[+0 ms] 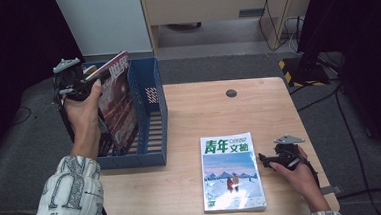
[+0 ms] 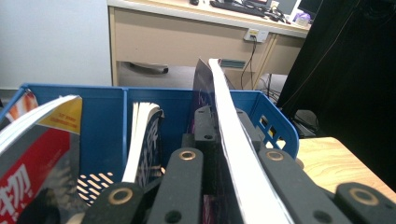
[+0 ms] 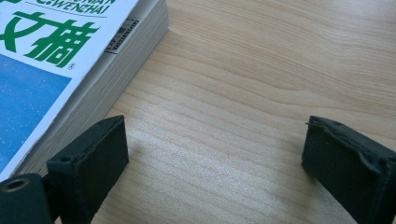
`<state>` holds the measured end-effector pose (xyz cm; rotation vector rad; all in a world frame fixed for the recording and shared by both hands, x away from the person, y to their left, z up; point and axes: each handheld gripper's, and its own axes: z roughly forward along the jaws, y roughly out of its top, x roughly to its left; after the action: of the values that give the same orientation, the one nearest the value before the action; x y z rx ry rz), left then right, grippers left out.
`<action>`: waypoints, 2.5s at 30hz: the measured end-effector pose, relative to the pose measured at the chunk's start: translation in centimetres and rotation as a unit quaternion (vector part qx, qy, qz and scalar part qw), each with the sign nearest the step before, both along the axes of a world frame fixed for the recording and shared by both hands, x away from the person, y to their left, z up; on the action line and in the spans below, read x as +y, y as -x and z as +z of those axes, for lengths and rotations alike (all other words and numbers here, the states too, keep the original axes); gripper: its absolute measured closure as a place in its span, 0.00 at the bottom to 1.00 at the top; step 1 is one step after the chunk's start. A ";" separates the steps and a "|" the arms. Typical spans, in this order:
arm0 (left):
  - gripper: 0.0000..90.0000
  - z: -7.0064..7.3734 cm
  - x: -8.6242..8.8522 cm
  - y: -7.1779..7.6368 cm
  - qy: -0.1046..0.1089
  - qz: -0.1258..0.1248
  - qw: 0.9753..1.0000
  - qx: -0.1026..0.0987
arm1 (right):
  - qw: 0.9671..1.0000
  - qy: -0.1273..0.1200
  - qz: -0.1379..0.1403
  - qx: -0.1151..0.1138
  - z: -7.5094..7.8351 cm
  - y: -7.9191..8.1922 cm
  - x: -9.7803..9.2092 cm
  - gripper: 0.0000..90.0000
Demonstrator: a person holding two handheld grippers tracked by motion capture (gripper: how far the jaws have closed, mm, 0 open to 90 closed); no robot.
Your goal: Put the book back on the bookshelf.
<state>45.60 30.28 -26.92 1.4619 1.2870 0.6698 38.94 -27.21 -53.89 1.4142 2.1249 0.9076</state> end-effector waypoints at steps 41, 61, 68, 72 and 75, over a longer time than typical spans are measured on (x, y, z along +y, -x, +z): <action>0.93 -3.5 -1.3 0.1 -0.019 0.008 1.000 -0.005 | 1.000 -0.001 0.000 0.001 0.0 0.0 0.0 0.08; 0.93 -5.3 -1.7 0.1 -0.024 0.014 1.000 0.002 | 1.000 0.001 0.001 0.002 0.0 0.0 0.0 0.08; 0.93 -5.6 -1.7 0.1 -0.022 0.015 1.000 0.002 | 1.000 0.001 0.002 0.002 0.0 0.0 0.0 0.08; 0.93 -5.6 -1.7 0.1 -0.022 0.016 1.000 0.000 | 1.000 0.001 0.002 0.002 0.0 0.0 0.0 0.08; 0.93 -5.7 -1.7 0.2 -0.025 0.018 1.000 -0.001 | 1.000 0.000 0.001 0.002 0.0 0.0 0.0 0.08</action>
<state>45.44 28.61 -32.60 1.4820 1.3061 0.7307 38.93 -27.22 -53.88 1.4145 2.1291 0.9059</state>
